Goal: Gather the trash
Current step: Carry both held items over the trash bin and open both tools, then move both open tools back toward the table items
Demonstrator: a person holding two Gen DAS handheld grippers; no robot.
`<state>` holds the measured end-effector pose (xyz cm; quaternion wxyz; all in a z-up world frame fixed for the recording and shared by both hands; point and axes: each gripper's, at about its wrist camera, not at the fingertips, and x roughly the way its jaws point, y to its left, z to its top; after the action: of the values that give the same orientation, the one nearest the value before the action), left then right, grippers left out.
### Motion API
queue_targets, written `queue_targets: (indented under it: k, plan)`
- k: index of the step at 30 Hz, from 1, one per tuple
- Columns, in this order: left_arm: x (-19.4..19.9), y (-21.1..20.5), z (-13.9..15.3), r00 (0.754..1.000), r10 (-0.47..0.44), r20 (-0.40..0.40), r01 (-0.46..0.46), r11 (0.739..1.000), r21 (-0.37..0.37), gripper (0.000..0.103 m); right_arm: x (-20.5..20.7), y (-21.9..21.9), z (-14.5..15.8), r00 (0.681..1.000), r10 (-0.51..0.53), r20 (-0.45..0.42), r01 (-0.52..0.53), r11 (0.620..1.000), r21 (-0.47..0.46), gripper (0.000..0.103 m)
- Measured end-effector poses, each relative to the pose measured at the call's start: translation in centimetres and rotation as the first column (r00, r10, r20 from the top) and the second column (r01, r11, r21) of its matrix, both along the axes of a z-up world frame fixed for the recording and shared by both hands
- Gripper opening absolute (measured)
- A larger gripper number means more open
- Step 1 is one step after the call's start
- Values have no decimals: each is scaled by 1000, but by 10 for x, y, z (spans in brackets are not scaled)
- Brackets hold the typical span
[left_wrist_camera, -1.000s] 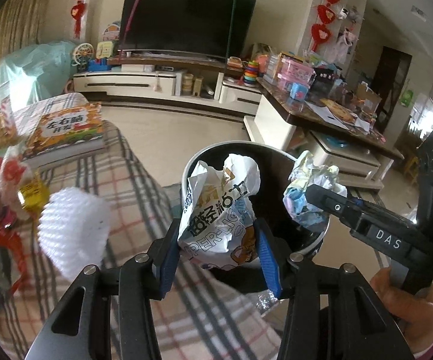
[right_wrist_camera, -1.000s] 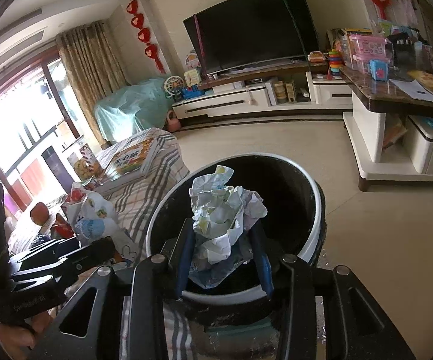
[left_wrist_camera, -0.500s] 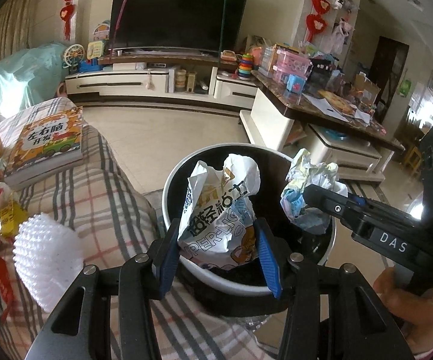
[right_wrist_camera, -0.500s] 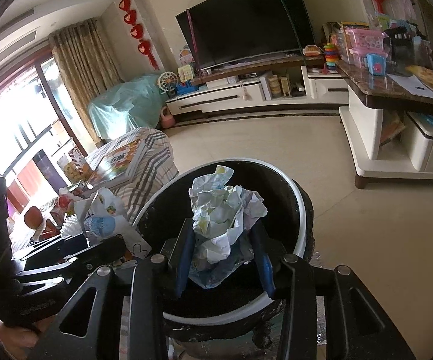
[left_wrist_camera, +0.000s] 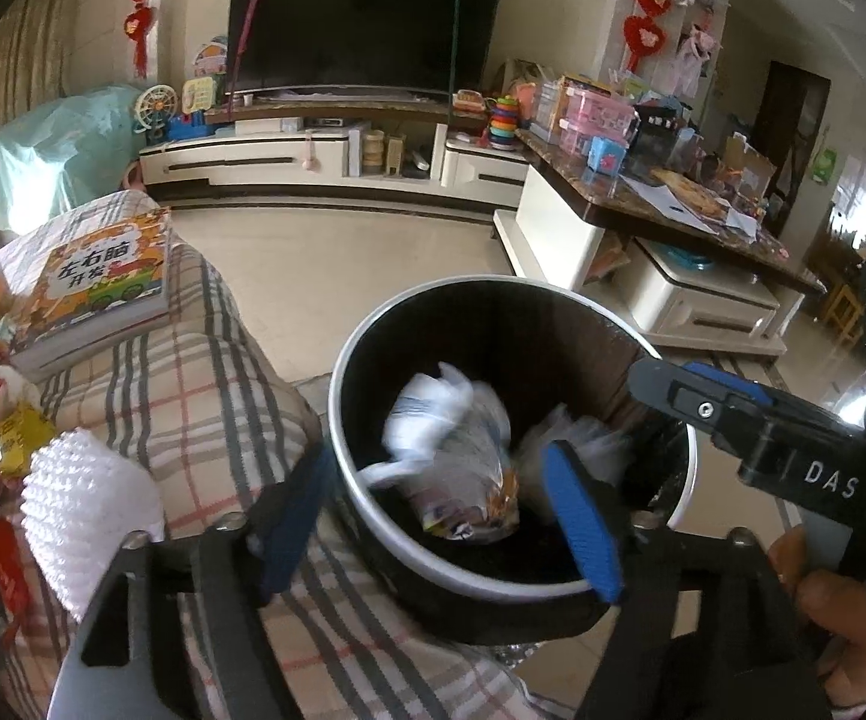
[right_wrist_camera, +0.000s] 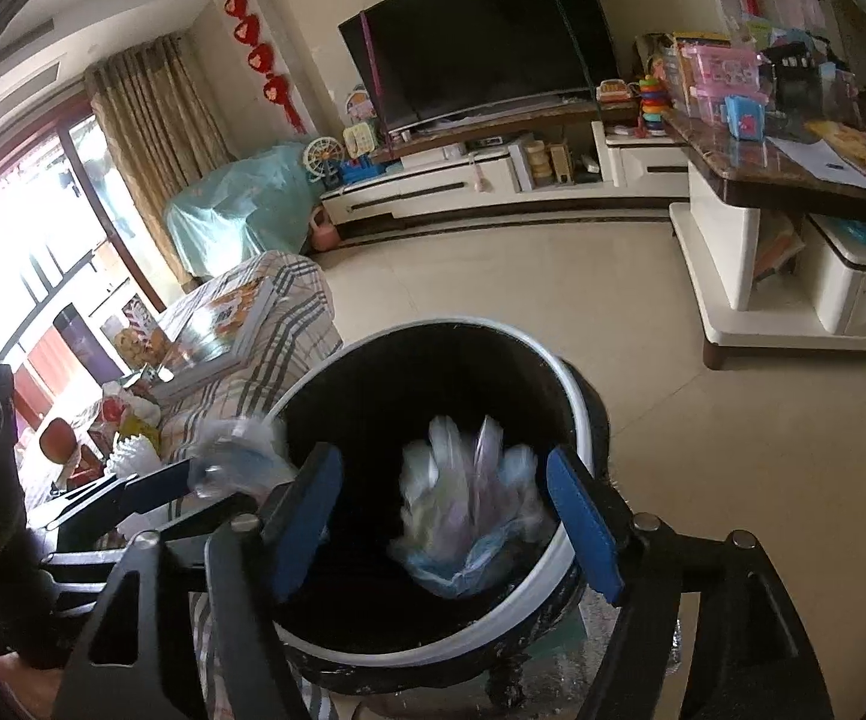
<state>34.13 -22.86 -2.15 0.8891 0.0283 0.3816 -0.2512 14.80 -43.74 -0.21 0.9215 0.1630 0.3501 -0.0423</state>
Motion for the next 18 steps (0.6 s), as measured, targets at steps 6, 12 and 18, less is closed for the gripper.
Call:
queue_targets:
  k: [6, 12, 18]
  plan:
    - [-21, 19, 1, 1000, 28, 9, -28, 999, -31, 82, -10, 6, 6, 999, -10, 33, 10, 1000, 14, 87]
    - [-49, 53, -1, 997, 81, 3, -80, 994, -80, 83, -20, 22, 12, 998, -6, 59, 4, 1000, 23, 89]
    - [-80, 89, -3, 989, 147, 2, -146, 985, -92, 83, -28, 50, 10, 998, 38, 57, -40, 999, 37, 90]
